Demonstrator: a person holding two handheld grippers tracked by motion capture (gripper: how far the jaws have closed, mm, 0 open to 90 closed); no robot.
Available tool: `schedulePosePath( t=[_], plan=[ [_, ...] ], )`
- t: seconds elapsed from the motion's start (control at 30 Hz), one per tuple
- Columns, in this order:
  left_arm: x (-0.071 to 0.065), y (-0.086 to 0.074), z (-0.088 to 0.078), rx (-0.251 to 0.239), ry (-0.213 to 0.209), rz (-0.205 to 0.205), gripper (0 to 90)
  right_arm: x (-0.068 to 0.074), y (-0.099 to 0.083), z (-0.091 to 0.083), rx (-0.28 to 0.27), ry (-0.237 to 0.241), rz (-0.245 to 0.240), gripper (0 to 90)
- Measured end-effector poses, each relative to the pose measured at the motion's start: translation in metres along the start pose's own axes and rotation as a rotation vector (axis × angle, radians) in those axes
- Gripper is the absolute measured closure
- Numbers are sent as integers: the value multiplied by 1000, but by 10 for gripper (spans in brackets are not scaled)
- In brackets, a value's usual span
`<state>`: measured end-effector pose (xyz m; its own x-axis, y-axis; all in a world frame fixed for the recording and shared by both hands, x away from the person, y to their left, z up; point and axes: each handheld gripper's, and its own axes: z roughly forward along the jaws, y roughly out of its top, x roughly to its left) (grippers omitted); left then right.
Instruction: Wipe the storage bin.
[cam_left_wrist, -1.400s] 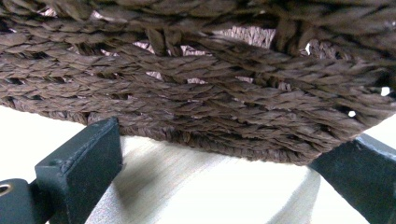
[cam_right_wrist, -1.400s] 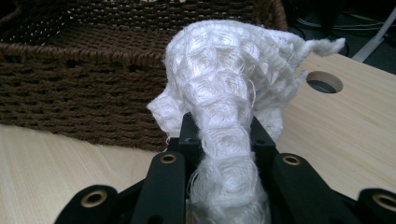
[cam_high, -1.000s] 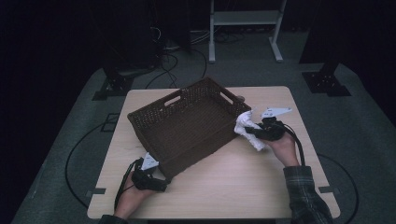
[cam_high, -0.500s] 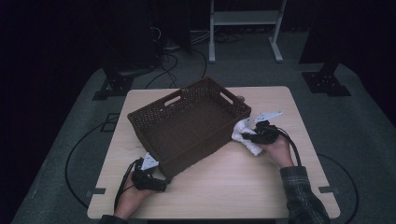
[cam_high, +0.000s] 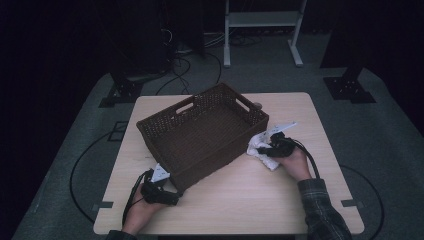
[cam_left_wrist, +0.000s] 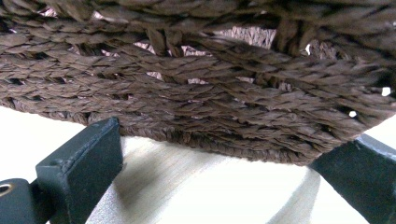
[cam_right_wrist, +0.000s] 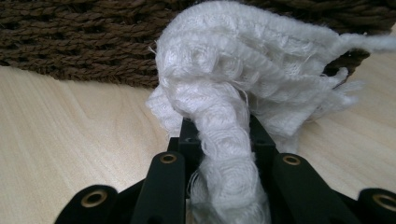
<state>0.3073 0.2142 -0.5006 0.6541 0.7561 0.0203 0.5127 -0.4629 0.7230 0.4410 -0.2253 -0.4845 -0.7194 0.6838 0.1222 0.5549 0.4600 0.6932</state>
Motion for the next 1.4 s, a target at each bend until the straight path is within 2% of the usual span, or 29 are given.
schedulePosePath(
  t=[0.3,0.43,1.0,1.13,1.2,1.4],
  plan=[
    [0,0,0,0,0,0,15,2,3,-7,-7,-5,-12,732],
    [0,0,0,0,0,0,15,3,7,-16,-37,-6,-9,733],
    [0,0,0,0,0,0,15,19,28,-58,-179,-29,-61,732],
    [0,0,0,1,0,1,15,21,31,-65,-192,-32,-66,732],
    [0,0,0,1,0,2,15,23,33,-71,-220,-29,-71,733],
    [0,0,0,1,0,1,15,28,37,-73,-231,-29,-87,732]
  ],
)
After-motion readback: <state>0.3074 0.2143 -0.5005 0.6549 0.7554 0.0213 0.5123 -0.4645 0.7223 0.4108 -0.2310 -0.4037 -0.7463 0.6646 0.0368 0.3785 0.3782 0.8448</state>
